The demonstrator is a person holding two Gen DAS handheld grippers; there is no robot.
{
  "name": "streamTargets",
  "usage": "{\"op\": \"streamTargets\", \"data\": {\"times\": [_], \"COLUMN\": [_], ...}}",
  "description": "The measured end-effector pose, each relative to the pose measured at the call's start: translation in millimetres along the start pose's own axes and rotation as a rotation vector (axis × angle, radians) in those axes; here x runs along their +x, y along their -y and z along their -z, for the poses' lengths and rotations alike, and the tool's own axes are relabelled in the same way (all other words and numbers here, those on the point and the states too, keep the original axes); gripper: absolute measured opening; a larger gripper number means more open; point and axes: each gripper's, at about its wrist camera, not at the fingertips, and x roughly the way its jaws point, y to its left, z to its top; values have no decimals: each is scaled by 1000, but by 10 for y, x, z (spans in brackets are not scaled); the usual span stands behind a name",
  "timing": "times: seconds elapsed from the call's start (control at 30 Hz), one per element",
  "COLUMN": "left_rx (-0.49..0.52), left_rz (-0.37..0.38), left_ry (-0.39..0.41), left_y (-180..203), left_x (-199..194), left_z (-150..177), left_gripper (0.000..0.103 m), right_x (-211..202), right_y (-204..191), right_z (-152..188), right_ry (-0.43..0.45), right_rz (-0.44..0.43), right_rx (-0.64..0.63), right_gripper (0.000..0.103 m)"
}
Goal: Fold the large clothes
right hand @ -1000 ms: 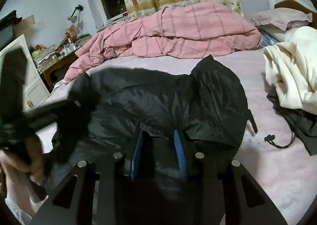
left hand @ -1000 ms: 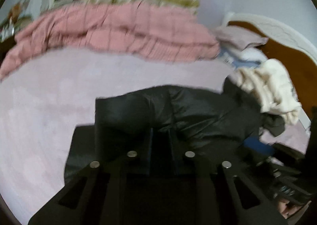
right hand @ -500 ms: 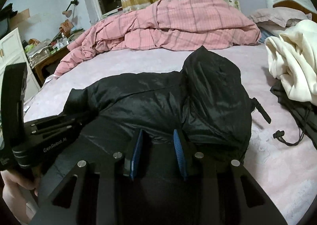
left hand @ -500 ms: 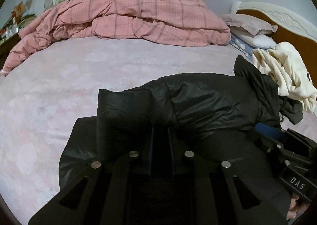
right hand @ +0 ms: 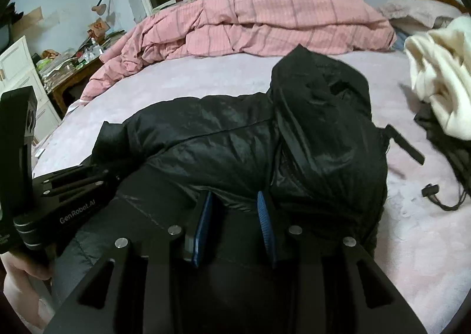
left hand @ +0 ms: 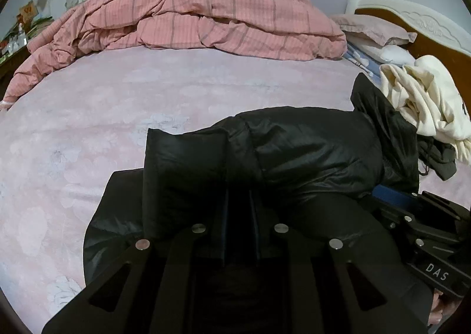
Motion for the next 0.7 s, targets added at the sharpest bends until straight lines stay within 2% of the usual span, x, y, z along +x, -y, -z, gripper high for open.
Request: {"op": "streamTargets", "data": {"times": [0.13,0.23,0.27,0.3,0.33,0.37,0.43,0.5,0.53,0.57,0.6,0.67,0.7], "left_rx": [0,-11,-15,-27,-49,-78,-139,-184,-196,-208,-225,-274,-306], "left_rz": [0,24,32,36,36,36,27,44,56,59,65,119,170], "left_ry": [33,95,116,134,144,149,139,94,67,53,44,6,-18], "left_y": [1,-12,-31,-63,-113,-179,-323,-446,-485,-515,-551,-628,-673], "left_x": [-216,-607,-740,-867,-968,-1039,-1126,-1143,-1135,-1123,-1110,-1028,-967], "left_z": [16,82,111,138,159,179,231,298,336,376,428,513,553], "left_gripper": [14,14,18,27,33,43,45,49,52,62,80,94,94], "right_x": [-185,-573,-705,-804,-898,-1015,-1128,-1141,-1116,-1081,-1037,-938,-919], "right_y": [-40,10,21,21,30,59,143,309,385,462,512,543,544], "right_z": [3,74,93,100,109,103,92,102,132,188,248,355,412], "right_ry": [17,59,69,80,96,124,144,115,94,72,50,11,13], "right_rz": [22,30,38,47,61,89,108,88,85,83,72,36,21], "right_rx": [-31,-38,-60,-80,-93,-89,-31,92,155,219,256,275,281], "right_gripper": [33,34,34,35,42,53,61,65,72,74,74,75,76]}}
